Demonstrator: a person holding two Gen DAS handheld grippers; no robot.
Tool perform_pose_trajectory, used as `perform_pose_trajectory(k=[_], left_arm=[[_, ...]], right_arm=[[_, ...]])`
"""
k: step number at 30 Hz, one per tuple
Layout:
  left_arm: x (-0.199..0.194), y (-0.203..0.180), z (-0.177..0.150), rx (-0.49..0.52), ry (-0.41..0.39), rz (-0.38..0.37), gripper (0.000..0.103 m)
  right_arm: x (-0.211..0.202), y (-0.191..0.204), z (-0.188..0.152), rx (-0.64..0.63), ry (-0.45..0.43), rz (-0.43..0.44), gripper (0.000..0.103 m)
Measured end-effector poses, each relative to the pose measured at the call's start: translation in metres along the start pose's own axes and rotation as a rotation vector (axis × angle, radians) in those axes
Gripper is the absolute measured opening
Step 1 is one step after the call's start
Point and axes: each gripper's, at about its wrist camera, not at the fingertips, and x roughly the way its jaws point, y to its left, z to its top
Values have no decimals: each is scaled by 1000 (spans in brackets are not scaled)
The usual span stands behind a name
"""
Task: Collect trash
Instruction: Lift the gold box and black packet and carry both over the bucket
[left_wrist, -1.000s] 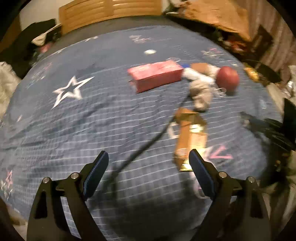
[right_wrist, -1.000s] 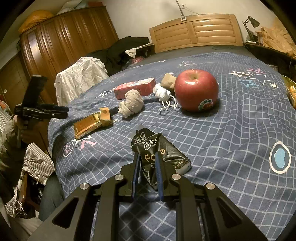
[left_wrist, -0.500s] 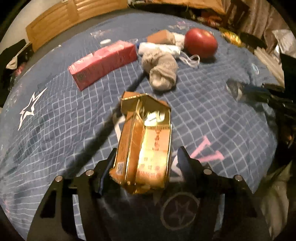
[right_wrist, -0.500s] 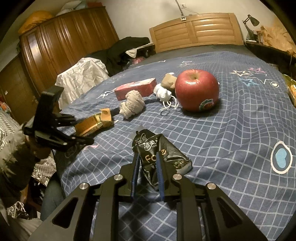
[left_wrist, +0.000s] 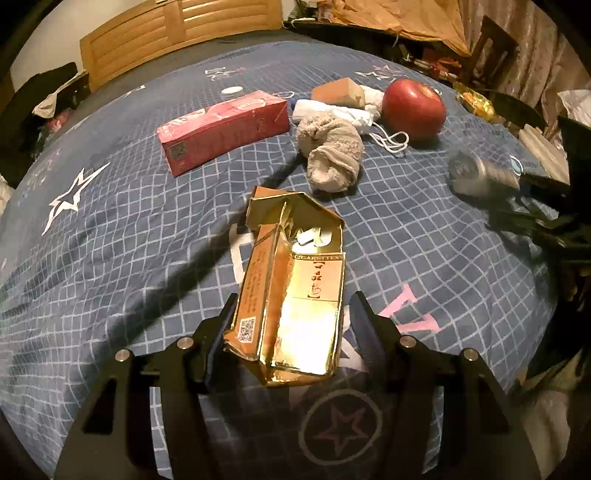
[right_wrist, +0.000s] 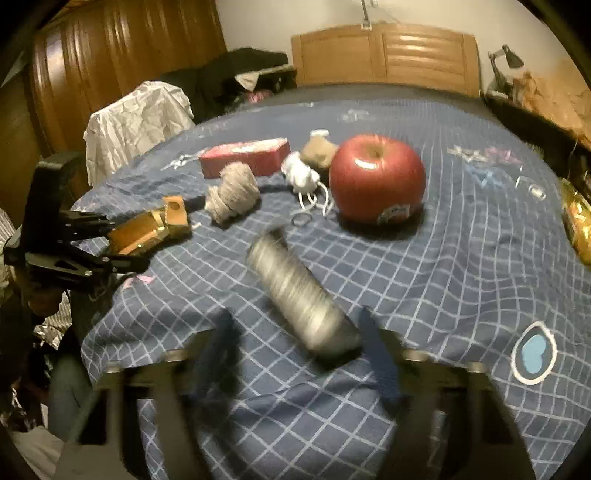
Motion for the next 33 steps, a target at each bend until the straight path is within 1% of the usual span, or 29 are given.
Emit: perform_pose_trajectory(k=[1, 3, 7, 13, 16, 19, 22, 27, 29, 31, 33], left_arm=[[0, -1, 0, -4, -2, 1, 57], [0, -1, 0, -23, -9, 6, 52], [-1, -3, 0, -49, -19, 16, 50], [-12, -10, 1, -107, -57, 60, 47], [-23, -15, 2, -160, -85, 78, 47], [-36, -22, 7, -196, -106, 115, 47], [-53, -42, 19, -208, -143, 137, 47], [-78, -80, 48, -183, -218, 168, 47], [-86, -101, 63, -156, -256, 171, 47], [-91, -123, 79, -120, -287, 186, 47], [-95, -143, 94, -90, -312, 186, 47]], right_arm=[[1, -1, -1, 3, 6, -3, 28], [-2, -1, -3, 10, -8, 13, 20], [-12, 0, -8, 24, -45, 33, 17], [-41, -5, -8, 60, -127, 43, 16], [-59, -4, -10, 60, -158, 38, 16], [-79, -2, -10, 60, -192, 23, 16], [-102, -1, -10, 68, -230, -16, 16], [-140, -6, -11, 86, -274, -84, 16], [-158, -11, -11, 91, -297, -112, 16], [-181, -21, -13, 103, -330, -156, 16], [-200, -32, -14, 119, -352, -197, 16]])
